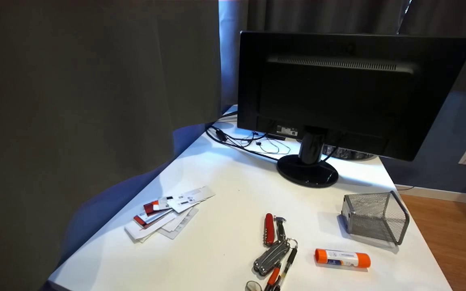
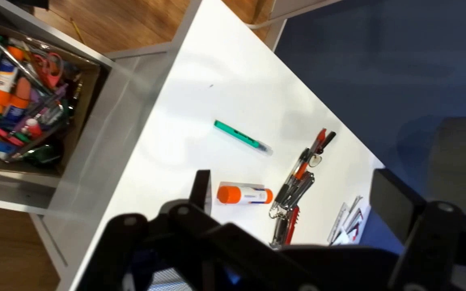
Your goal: Place the basket upright then pick up the green pen and glue stick from the counter and put them in the basket
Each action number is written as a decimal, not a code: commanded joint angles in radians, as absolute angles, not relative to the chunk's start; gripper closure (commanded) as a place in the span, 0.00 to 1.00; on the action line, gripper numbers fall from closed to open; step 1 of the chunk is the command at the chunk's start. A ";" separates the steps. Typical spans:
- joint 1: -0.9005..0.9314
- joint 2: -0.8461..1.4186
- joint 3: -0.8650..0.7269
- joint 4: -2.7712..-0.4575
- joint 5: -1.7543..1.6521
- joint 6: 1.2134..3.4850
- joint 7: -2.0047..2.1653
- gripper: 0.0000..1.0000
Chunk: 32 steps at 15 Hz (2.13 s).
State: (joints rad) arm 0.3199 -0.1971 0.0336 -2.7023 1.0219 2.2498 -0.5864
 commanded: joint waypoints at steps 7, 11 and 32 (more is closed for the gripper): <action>0.254 0.192 0.151 -2.472 1.468 2.484 -0.918 0.00; 0.244 0.302 0.154 -2.378 1.577 2.513 -1.035 0.00; 0.236 0.574 0.108 -2.141 1.766 2.387 -1.029 0.84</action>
